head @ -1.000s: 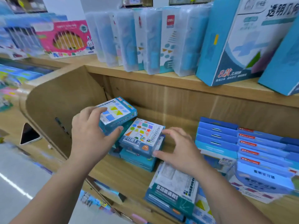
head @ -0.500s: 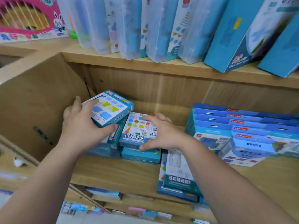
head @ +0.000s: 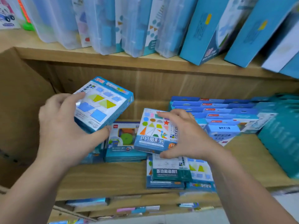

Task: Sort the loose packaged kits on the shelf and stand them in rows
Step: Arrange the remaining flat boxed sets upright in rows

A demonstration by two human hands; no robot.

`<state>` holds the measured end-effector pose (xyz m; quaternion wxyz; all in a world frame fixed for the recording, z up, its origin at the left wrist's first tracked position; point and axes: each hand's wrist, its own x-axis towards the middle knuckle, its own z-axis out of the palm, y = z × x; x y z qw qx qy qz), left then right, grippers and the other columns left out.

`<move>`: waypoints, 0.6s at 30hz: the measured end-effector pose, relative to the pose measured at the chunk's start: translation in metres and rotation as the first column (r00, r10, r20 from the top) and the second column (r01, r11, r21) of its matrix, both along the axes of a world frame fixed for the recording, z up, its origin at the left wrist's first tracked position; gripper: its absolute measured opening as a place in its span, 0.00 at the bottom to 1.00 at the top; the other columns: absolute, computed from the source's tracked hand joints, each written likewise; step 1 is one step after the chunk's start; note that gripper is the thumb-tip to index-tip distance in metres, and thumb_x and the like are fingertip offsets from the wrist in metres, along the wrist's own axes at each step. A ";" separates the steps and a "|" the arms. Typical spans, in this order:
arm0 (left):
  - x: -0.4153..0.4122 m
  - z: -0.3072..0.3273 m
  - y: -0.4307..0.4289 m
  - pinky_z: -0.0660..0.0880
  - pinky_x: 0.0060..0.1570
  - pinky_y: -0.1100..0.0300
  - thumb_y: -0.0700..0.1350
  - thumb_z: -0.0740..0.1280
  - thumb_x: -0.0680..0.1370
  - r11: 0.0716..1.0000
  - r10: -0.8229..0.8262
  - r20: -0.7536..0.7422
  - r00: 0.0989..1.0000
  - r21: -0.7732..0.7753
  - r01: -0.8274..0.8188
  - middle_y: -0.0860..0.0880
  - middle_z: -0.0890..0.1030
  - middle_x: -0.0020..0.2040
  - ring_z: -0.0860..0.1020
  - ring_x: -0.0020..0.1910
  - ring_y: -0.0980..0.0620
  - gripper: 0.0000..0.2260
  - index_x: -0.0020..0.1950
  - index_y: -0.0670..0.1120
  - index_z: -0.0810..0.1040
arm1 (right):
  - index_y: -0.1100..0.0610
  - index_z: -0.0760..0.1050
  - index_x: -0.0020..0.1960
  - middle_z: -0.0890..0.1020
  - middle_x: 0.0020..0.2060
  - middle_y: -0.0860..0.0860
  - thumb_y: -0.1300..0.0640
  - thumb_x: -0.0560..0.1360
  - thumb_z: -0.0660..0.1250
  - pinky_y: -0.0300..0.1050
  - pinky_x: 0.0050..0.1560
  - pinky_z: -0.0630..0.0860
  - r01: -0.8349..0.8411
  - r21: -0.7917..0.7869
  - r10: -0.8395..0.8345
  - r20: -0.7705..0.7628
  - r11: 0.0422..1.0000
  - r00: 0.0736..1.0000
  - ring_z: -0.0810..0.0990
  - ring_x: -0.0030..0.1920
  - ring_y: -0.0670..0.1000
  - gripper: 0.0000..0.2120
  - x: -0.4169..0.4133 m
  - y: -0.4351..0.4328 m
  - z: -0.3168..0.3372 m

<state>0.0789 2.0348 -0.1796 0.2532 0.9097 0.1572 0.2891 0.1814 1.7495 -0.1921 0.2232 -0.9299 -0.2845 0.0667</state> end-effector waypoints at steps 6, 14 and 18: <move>-0.003 -0.015 -0.062 0.59 0.65 0.58 0.65 0.69 0.57 0.971 -0.238 -0.031 0.971 -0.020 0.237 0.47 0.68 0.66 0.66 0.66 0.44 0.43 0.70 0.50 0.72 | 0.32 0.63 0.71 0.64 0.65 0.37 0.34 0.50 0.78 0.37 0.66 0.61 0.124 0.055 -0.126 0.032 0.991 0.992 0.63 0.68 0.42 0.52 -0.017 -0.102 0.021; 0.003 -0.053 -0.122 0.59 0.67 0.57 0.64 0.69 0.54 0.951 -0.309 -0.152 0.939 -0.020 0.309 0.48 0.69 0.67 0.69 0.65 0.41 0.45 0.69 0.50 0.73 | 0.36 0.69 0.67 0.62 0.68 0.33 0.38 0.51 0.81 0.26 0.67 0.57 0.014 -0.016 -0.016 -0.103 1.000 0.995 0.61 0.71 0.35 0.46 -0.022 -0.184 0.003; 0.004 -0.056 -0.140 0.59 0.66 0.57 0.65 0.69 0.54 0.962 -0.271 -0.189 0.944 -0.014 0.274 0.49 0.69 0.67 0.67 0.67 0.44 0.45 0.70 0.51 0.72 | 0.31 0.65 0.66 0.55 0.70 0.31 0.38 0.51 0.80 0.27 0.68 0.56 -0.055 -0.065 0.044 -0.163 0.996 0.986 0.53 0.73 0.34 0.46 -0.015 -0.194 -0.028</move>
